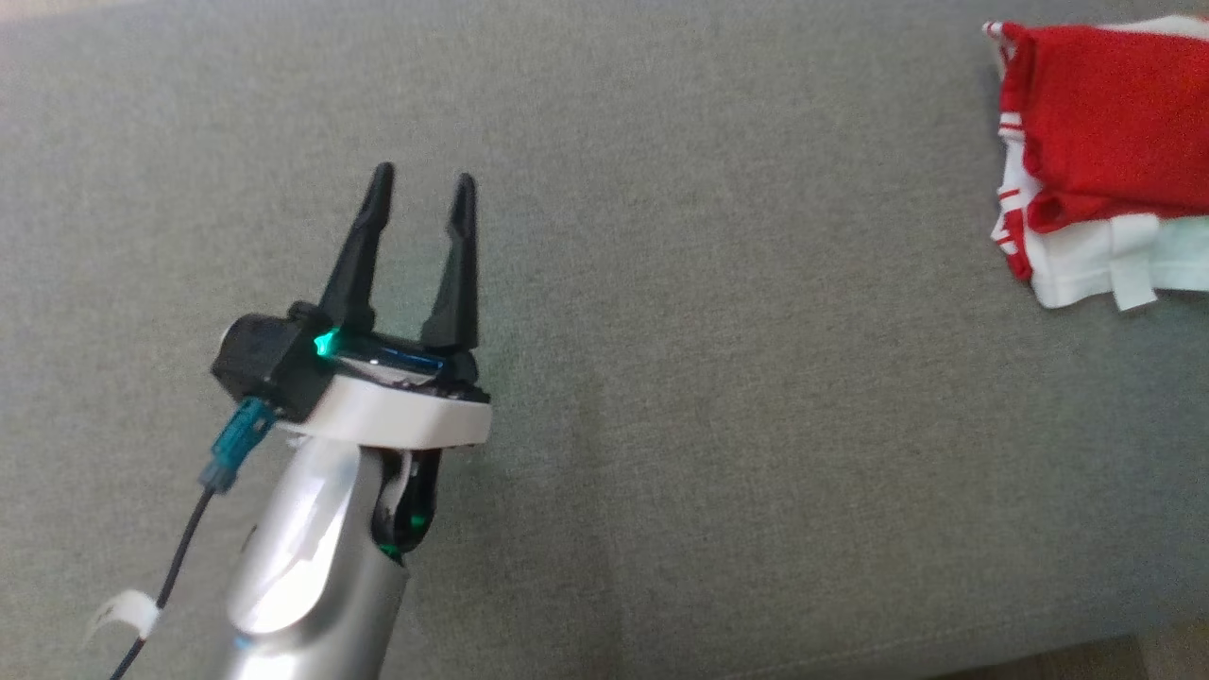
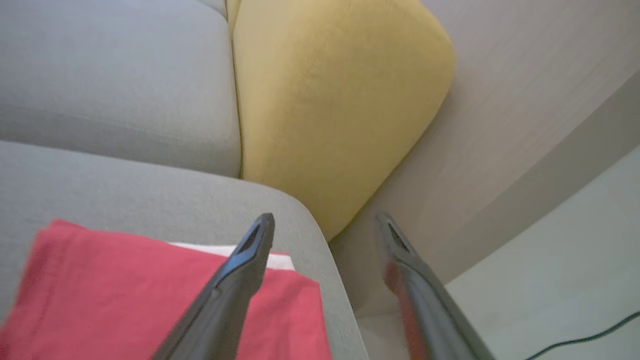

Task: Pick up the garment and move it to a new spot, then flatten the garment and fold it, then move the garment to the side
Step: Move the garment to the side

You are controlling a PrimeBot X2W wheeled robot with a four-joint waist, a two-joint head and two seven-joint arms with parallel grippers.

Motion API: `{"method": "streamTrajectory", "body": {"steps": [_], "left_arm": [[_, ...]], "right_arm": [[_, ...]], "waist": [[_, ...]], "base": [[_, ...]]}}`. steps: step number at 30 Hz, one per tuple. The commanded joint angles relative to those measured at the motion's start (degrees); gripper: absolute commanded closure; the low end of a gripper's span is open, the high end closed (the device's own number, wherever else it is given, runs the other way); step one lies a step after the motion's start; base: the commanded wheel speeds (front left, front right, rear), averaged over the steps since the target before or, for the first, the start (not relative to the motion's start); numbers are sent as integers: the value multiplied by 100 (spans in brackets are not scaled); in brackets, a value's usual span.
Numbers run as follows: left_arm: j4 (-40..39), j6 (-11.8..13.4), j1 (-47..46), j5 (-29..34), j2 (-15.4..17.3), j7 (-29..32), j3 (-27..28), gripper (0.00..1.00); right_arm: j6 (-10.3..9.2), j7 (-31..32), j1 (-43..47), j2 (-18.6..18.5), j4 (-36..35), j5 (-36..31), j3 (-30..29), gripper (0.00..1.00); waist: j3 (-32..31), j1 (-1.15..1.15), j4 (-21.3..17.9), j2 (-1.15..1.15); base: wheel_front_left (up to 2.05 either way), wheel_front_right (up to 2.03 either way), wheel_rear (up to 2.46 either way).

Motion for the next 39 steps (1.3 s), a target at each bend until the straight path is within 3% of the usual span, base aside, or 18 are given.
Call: {"method": "streamTrajectory", "body": {"steps": [1,10,20,28,39], "left_arm": [[-175,-1,64,8,41,-29,283,0],[-133,67,519,-53,41,-29,715,0],[-117,145,1302,-19,41,-29,986,0],[-181,173,1848,-79,41,-29,1082,0],[-50,378,1985,-19,41,-29,1114,0]], "right_arm": [[-4,-118,35,69,-409,23,154,0],[-4,-266,480,985,-1510,809,681,0],[-4,-726,2102,2097,-2542,1776,1107,0],[-4,-1453,3424,2229,-2210,2550,1355,0],[-4,-1552,3564,2231,-2159,2528,1499,0]], "waist": [[-292,1,-23,0],[-1082,1,147,0],[-1706,1,414,0],[-1926,1,486,0],[-2000,1,498,0]], "base": [[0,0,0],[0,0,0],[0,0,0],[0,0,0],[0,0,0]]}}
